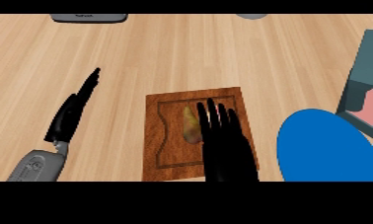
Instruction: Pick the pear from the cutting board and place it in the cardboard box
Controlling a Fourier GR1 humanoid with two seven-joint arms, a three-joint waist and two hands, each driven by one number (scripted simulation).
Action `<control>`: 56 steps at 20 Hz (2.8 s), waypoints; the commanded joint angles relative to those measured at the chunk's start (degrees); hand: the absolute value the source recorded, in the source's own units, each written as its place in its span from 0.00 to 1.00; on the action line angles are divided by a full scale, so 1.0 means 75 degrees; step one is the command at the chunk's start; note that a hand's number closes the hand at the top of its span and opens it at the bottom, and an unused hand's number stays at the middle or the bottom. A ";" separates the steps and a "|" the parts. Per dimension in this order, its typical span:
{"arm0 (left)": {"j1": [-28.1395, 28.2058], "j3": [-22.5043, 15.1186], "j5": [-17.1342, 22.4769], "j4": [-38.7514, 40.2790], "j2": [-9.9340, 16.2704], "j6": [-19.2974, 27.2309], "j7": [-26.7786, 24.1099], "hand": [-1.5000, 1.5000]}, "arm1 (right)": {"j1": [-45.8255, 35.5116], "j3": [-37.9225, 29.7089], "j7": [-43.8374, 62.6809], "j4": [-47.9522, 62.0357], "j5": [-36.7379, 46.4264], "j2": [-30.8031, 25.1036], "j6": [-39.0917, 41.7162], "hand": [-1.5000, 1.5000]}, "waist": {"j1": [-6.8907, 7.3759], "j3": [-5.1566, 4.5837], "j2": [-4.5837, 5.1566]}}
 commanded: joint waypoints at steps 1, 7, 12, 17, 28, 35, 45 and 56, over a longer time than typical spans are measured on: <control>-0.0140 0.0157 -0.0213 0.0448 -0.0183 -0.0005 -0.0257 0.50 | -0.0656 -0.0152 0.0918 0.0626 -0.0682 0.0165 -0.0049 0.00 | -0.0051 0.0005 -0.0003; 0.0047 0.0447 -0.0337 0.0252 -0.0299 -0.0224 -0.0162 0.50 | -0.0702 -0.0282 -0.0184 0.1467 0.0351 0.0170 -0.0708 0.00 | -0.0077 0.0008 -0.0012; 0.0494 0.0638 -0.0480 -0.0296 -0.0204 -0.0462 -0.0127 0.50 | -0.1191 -0.0306 0.0131 0.1555 0.0012 0.0172 -0.0277 0.00 | -0.0046 0.0008 -0.0018; 0.0252 0.0754 -0.0652 0.0034 -0.0467 -0.0542 -0.0168 0.50 | -0.1501 -0.0116 0.0137 0.2633 -0.0467 0.0172 -0.0894 0.00 | -0.0045 0.0007 -0.0009; 0.0237 0.0778 -0.1130 -0.0241 -0.0894 -0.0462 0.0072 0.50 | -0.2158 0.0435 0.0420 0.4254 -0.1011 0.0171 -0.2086 0.00 | -0.0002 0.0008 -0.0004; 0.0282 0.1114 -0.1110 -0.0041 -0.0878 -0.0875 -0.0134 0.50 | -0.2520 -0.0020 -0.0412 0.5001 -0.1529 0.0172 -0.2361 0.00 | -0.0018 0.0008 -0.0003; 0.0086 0.1427 -0.1270 0.0065 -0.0922 -0.1131 -0.0134 0.50 | -0.2474 0.0719 -0.0548 0.5904 -0.1860 0.0173 -0.3539 0.00 | -0.0013 0.0009 -0.0005; 0.0094 0.1509 -0.1348 -0.0138 -0.1044 -0.1140 -0.0037 0.50 | -0.3161 0.0751 -0.1144 0.6605 -0.0731 0.0174 -0.3694 1.00 | -0.0024 0.0008 -0.0004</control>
